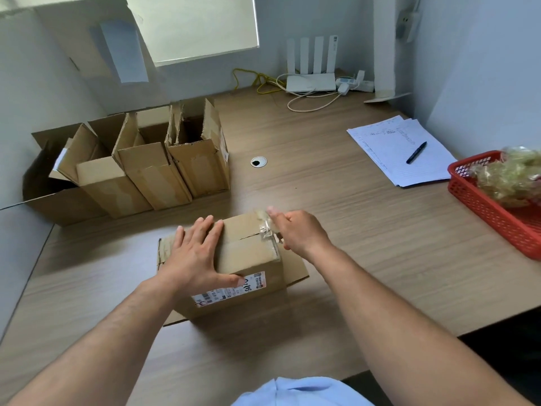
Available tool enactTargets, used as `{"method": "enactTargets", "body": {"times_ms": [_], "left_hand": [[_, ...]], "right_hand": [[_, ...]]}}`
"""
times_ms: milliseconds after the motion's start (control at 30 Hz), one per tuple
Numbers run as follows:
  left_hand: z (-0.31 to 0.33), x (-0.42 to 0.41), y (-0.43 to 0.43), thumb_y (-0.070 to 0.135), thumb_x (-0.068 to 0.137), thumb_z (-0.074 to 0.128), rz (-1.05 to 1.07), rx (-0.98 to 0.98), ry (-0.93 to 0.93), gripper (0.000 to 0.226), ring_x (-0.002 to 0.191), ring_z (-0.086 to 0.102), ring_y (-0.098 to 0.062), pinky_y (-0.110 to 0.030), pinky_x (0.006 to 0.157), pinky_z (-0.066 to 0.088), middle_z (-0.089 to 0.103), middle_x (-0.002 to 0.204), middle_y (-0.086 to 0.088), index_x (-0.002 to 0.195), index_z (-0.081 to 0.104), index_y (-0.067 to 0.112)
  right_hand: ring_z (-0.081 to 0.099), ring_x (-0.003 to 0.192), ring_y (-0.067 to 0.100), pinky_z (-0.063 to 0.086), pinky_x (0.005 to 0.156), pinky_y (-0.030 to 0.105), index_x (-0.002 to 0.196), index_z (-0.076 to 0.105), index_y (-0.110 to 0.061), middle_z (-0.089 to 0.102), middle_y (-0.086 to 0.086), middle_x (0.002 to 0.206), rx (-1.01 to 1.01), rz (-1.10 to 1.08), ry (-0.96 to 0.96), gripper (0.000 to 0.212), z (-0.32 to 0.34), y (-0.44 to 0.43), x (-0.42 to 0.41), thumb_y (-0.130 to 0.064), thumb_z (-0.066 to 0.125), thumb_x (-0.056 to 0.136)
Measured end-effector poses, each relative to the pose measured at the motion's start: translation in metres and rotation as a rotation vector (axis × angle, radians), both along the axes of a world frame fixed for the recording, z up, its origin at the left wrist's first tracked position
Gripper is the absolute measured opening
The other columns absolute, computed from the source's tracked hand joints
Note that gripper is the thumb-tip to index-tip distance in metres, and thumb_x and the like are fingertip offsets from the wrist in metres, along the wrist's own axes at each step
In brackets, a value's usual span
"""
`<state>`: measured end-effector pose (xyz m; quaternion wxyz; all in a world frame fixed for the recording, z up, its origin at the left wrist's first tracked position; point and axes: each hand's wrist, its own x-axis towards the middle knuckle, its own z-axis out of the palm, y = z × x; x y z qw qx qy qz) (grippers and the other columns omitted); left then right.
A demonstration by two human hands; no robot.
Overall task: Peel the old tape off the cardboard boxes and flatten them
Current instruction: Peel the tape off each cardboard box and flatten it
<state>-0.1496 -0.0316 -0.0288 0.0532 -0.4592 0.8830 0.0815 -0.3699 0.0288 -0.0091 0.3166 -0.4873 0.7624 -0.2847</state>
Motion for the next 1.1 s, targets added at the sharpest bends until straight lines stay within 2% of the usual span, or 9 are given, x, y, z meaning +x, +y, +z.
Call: {"method": "enactTargets", "body": {"times_ms": [133,233,400,533,633,700,800,933,1100], "left_hand": [[0.001,-0.03,0.007,0.105,0.039,0.021,-0.014,0.003,0.022,0.14,0.146,-0.017,-0.015,-0.046,0.115,-0.017,-0.007,0.161,0.0,0.153,-0.006,0.027],[-0.001,-0.038,0.01,0.103,0.04,0.022,0.011,-0.03,0.026,0.139,0.146,-0.009,-0.017,-0.047,0.116,-0.014,0.001,0.16,0.0,0.153,-0.003,0.026],[-0.004,-0.037,0.011,0.1,0.045,0.028,0.029,-0.047,0.037,0.134,0.146,-0.004,-0.018,-0.047,0.116,-0.013,0.006,0.158,0.0,0.153,0.001,0.026],[-0.003,-0.037,0.01,0.102,0.041,0.022,0.031,-0.043,0.047,0.135,0.145,-0.003,-0.017,-0.046,0.115,-0.013,0.008,0.157,0.001,0.153,0.003,0.029],[-0.002,-0.035,0.009,0.103,0.042,0.026,0.023,-0.032,0.058,0.134,0.144,-0.002,-0.013,-0.045,0.115,-0.014,0.009,0.157,0.002,0.152,0.005,0.031],[-0.001,-0.034,0.005,0.1,0.043,0.029,0.025,-0.028,0.068,0.13,0.143,0.0,-0.012,-0.044,0.115,-0.013,0.011,0.157,0.002,0.152,0.007,0.033],[0.003,-0.035,-0.004,0.101,0.042,0.029,0.032,-0.003,0.068,0.13,0.144,0.005,-0.015,-0.044,0.116,-0.009,0.014,0.157,0.001,0.152,0.009,0.035],[0.01,-0.038,-0.017,0.103,0.04,0.03,0.039,0.051,0.048,0.132,0.144,0.009,-0.018,-0.045,0.117,-0.004,0.016,0.157,0.002,0.152,0.009,0.035],[0.016,-0.041,-0.026,0.097,0.047,0.041,0.058,0.103,0.047,0.126,0.144,0.012,-0.02,-0.046,0.118,0.0,0.018,0.157,0.001,0.152,0.011,0.035]], "right_hand": [[0.058,0.097,0.026,0.039,0.072,0.032,0.094,0.067,-0.015,0.059,0.006,0.103,0.075,0.087,0.462,0.059,-0.003,-0.007,0.01,-0.068,0.044,0.084],[0.057,0.106,0.032,0.043,0.082,0.035,0.113,0.058,-0.008,0.059,0.014,0.115,-0.023,0.058,0.406,0.042,-0.007,-0.006,0.014,-0.044,0.05,0.093],[0.06,0.1,0.035,0.042,0.076,0.034,0.111,0.051,-0.005,0.064,0.017,0.109,-0.149,0.01,0.358,0.021,-0.014,-0.004,0.015,-0.016,0.045,0.095],[0.064,0.089,0.034,0.052,0.079,0.039,0.097,0.062,-0.004,0.067,0.017,0.097,-0.145,-0.111,0.026,0.018,-0.018,-0.007,0.005,-0.011,0.046,0.092],[0.066,0.058,0.021,0.058,0.065,0.046,0.082,0.063,-0.01,0.066,0.012,0.074,-0.131,-0.114,-0.292,0.019,-0.018,-0.004,-0.004,-0.013,0.049,0.093],[0.065,0.053,0.017,0.059,0.063,0.042,0.091,0.065,-0.014,0.068,0.007,0.081,-0.149,-0.048,-0.353,0.021,-0.017,0.001,-0.012,-0.024,0.047,0.096],[0.068,0.065,0.017,0.055,0.071,0.035,0.127,0.056,-0.021,0.066,-0.001,0.1,-0.228,0.015,-0.132,0.038,-0.021,0.013,-0.022,-0.04,0.048,0.096],[0.052,0.063,0.008,0.049,0.062,0.026,0.098,0.062,-0.01,0.062,0.001,0.085,-0.587,0.08,0.207,0.035,-0.031,0.032,-0.019,-0.035,0.076,0.077],[0.062,0.062,0.021,0.054,0.052,0.032,0.087,0.061,-0.005,0.062,0.008,0.084,-0.667,0.227,0.396,0.033,-0.033,0.034,-0.014,-0.023,0.083,0.07]]}}
